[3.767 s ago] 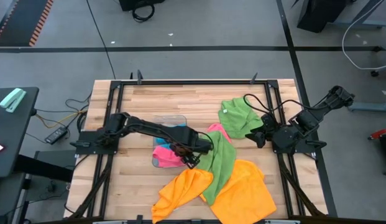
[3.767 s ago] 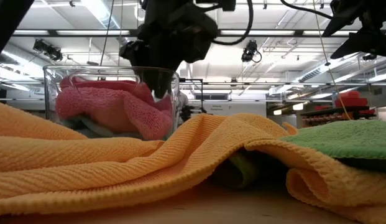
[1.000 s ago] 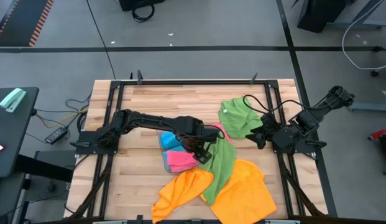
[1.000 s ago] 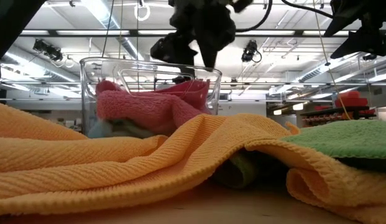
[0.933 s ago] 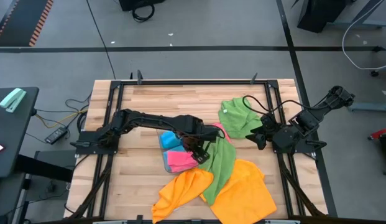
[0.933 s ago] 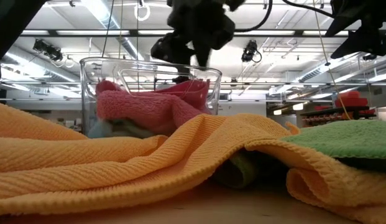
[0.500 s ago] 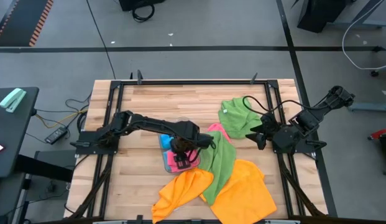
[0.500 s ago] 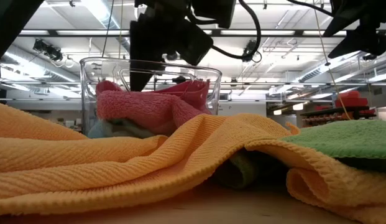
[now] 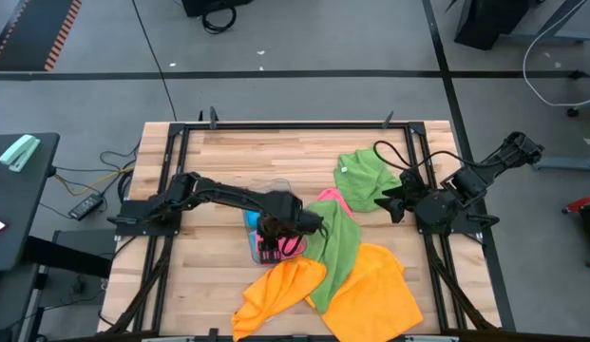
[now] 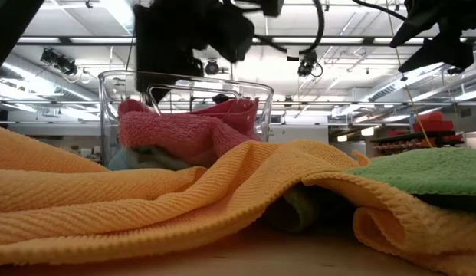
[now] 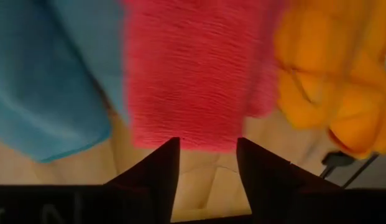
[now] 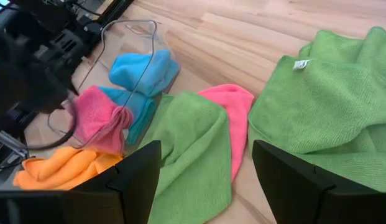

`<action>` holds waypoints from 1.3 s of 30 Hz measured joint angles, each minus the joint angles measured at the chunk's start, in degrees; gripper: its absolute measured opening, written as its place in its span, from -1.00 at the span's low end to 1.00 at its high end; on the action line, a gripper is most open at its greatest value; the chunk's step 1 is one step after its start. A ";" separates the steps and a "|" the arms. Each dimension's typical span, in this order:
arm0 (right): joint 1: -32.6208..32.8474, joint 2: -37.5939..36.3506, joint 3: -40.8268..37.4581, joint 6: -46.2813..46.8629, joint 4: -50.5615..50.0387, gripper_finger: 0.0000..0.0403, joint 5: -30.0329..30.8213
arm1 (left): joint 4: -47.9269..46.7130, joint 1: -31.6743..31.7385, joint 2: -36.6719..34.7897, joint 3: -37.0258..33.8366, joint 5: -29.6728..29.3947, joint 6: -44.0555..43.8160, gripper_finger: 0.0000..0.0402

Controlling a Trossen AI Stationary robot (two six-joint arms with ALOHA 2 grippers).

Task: Fold microfiber towels
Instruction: Put the top pink towel into the transparent bin

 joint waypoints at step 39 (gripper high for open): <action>0.00 0.01 0.00 -0.44 0.25 0.30 0.11 | 3.17 -10.99 2.17 -0.39 -18.67 -6.26 -0.20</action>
